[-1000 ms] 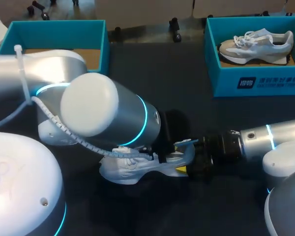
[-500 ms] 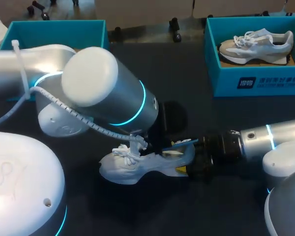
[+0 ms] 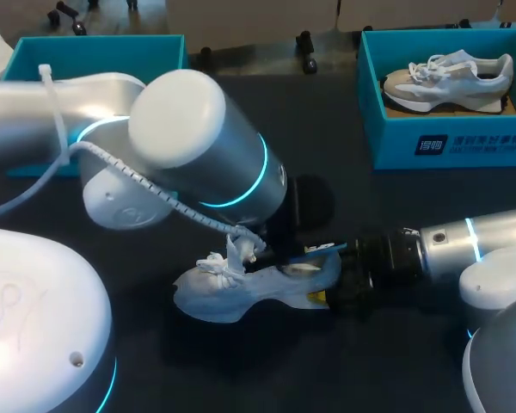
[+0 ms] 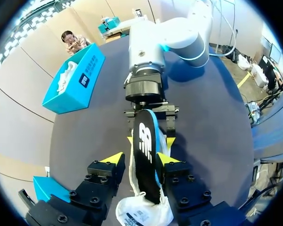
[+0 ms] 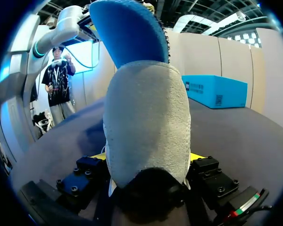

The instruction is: Take the shoe out of the shoebox, open the shoe tongue, remove and reinsert the insole, then place the shoe into the shoebox

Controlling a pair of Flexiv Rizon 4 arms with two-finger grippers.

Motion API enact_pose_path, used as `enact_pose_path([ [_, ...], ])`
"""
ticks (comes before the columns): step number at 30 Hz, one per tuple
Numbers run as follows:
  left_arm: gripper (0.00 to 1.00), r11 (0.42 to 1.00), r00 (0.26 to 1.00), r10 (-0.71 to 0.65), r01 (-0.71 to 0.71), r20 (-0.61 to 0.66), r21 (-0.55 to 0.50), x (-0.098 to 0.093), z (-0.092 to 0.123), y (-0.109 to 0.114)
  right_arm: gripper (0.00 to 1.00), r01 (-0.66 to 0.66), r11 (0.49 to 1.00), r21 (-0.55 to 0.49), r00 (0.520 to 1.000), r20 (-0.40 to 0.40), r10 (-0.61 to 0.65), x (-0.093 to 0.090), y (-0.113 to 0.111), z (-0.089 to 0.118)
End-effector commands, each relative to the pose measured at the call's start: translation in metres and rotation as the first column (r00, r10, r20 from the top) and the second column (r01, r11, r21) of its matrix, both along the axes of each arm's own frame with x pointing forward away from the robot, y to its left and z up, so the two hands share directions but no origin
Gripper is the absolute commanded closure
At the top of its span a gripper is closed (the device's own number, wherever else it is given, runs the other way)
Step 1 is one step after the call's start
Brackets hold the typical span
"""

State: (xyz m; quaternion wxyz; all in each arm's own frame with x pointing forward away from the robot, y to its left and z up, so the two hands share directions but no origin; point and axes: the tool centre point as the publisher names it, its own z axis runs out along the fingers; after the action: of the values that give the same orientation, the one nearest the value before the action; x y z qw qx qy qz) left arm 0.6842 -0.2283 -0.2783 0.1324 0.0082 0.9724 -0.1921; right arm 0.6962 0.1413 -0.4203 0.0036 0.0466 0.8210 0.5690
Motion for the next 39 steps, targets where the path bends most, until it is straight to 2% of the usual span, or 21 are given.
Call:
enact_pose_path([
  [1, 0.57, 1.000, 1.000, -0.006, 0.006, -0.021, 0.016, 0.007, -0.007, -0.009, 1.00, 0.001, 1.000, -0.001, 1.000, 0.001, -0.001, -0.001, 0.001, -0.002],
  [6, 0.59, 1.000, 1.000, -0.004, 0.005, -0.023, 0.020, 0.007, -0.013, -0.010, 1.00, 0.001, 1.000, -0.001, 1.000, 0.001, -0.001, -0.001, 0.001, -0.002],
  [7, 0.62, 1.000, 1.000, 0.010, -0.010, -0.011, 0.016, 0.007, -0.015, -0.011, 1.00, 0.001, 1.000, -0.001, 1.000, 0.001, -0.001, -0.001, 0.001, -0.002],
  [9, 0.74, 1.000, 1.000, 0.016, -0.015, -0.012, 0.018, 0.008, -0.018, -0.013, 1.00, 0.001, 1.000, -0.001, 1.000, 0.001, -0.001, -0.001, 0.001, -0.002],
  [10, 0.83, 1.000, 1.000, 0.021, -0.021, -0.015, 0.021, 0.010, -0.019, -0.014, 1.00, 0.001, 1.000, -0.001, 1.000, 0.001, -0.001, -0.001, 0.001, -0.002],
  [11, 0.97, 0.999, 1.000, 0.025, -0.024, -0.018, 0.024, 0.011, -0.020, -0.014, 1.00, 0.001, 1.000, -0.001, 1.000, 0.001, -0.001, -0.001, 0.001, -0.002],
  [12, 1.00, 0.999, 0.999, 0.029, -0.028, -0.020, 0.026, 0.012, -0.022, -0.015, 1.00, 0.001, 1.000, -0.001, 1.000, 0.001, -0.001, -0.001, 0.001, -0.002],
  [18, 1.00, 0.999, 0.999, 0.044, -0.043, -0.019, 0.015, 0.015, -0.017, -0.012, 1.00, 0.001, 1.000, -0.001, 1.000, 0.001, -0.001, -0.001, 0.001, -0.002],
  [29, 1.00, 1.000, 0.999, 0.031, -0.031, 0.006, 0.003, 0.006, -0.003, -0.003, 1.00, 0.001, 1.000, -0.001, 1.000, 0.001, -0.001, -0.001, 0.001, -0.002],
  [30, 0.99, 1.000, 1.000, 0.031, -0.031, 0.006, 0.002, 0.006, -0.002, -0.003, 1.00, 0.001, 1.000, -0.001, 1.000, 0.001, -0.001, -0.001, 0.001, -0.002],
  [34, 0.79, 1.000, 1.000, 0.026, -0.026, 0.004, 0.003, 0.004, 0.000, 0.000, 1.00, 0.001, 1.000, -0.001, 1.000, 0.001, -0.001, -0.001, 0.001, -0.002],
  [39, 0.81, 1.000, 1.000, 0.018, -0.018, -0.009, 0.015, 0.006, -0.003, -0.002, 1.00, 0.001, 1.000, -0.001, 1.000, 0.001, -0.001, -0.001, 0.001, -0.002],
])
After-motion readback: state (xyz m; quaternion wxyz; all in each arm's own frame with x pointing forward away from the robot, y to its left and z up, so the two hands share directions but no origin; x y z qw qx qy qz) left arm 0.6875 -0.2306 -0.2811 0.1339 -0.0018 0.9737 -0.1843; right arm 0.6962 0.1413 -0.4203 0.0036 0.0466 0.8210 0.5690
